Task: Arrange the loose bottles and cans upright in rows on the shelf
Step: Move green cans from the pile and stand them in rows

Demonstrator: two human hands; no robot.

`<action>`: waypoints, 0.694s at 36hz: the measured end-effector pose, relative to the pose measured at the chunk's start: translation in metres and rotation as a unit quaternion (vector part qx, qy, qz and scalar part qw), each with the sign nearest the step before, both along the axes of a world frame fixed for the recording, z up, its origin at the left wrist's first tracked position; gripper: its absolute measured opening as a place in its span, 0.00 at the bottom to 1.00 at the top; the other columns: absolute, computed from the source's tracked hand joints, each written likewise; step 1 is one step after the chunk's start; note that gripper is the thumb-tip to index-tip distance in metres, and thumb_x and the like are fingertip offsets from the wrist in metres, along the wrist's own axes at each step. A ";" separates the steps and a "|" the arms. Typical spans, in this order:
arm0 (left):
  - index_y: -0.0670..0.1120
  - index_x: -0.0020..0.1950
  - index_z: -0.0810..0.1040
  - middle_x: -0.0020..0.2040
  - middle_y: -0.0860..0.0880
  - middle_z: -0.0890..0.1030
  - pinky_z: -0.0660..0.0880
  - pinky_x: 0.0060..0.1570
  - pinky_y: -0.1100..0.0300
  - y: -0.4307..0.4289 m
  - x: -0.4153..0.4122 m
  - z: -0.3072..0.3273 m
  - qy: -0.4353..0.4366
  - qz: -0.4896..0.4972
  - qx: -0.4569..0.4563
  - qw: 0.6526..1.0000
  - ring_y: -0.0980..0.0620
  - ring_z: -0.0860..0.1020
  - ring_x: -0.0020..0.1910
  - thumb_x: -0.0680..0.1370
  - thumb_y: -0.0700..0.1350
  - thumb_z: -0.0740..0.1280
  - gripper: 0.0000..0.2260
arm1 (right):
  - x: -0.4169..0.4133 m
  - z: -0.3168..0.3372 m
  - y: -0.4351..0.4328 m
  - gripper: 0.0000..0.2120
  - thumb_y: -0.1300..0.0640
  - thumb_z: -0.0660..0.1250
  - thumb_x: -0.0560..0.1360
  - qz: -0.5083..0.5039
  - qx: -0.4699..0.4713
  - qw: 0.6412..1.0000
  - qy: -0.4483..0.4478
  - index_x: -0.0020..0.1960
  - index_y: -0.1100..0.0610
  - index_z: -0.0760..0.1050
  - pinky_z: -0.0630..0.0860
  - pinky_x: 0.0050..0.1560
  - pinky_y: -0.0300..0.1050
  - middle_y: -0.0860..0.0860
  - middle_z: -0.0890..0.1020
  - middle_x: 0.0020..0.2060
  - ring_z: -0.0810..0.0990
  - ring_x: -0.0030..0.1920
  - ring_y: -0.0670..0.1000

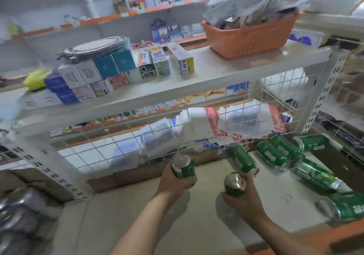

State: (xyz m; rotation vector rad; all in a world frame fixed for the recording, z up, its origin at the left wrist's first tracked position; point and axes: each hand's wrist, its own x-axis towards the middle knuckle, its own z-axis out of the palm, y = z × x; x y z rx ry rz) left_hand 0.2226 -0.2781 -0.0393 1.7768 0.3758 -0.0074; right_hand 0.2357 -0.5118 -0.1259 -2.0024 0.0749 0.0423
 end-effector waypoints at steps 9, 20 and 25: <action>0.47 0.56 0.79 0.47 0.49 0.85 0.79 0.42 0.65 0.043 -0.019 0.016 -0.012 0.053 -0.022 0.998 0.52 0.82 0.44 0.60 0.33 0.78 0.26 | 0.014 0.029 0.049 0.24 0.60 0.84 0.63 0.010 0.025 1.000 -0.002 0.53 0.52 0.76 0.76 0.39 0.43 0.48 0.84 0.45 0.82 0.44 0.49; 0.46 0.62 0.75 0.53 0.44 0.85 0.78 0.36 0.69 0.170 -0.048 0.044 -0.034 0.135 0.031 0.990 0.52 0.82 0.47 0.63 0.37 0.82 0.30 | 0.005 0.134 0.221 0.30 0.50 0.84 0.54 0.155 0.112 0.982 0.002 0.54 0.47 0.77 0.81 0.43 0.38 0.46 0.86 0.47 0.84 0.45 0.43; 0.47 0.65 0.74 0.57 0.46 0.83 0.79 0.44 0.66 0.225 -0.078 0.038 -0.036 0.147 0.037 0.988 0.49 0.82 0.53 0.62 0.39 0.85 0.35 | -0.007 0.138 0.279 0.25 0.56 0.86 0.60 0.217 0.090 0.971 0.034 0.49 0.46 0.75 0.79 0.46 0.40 0.46 0.85 0.47 0.83 0.48 0.45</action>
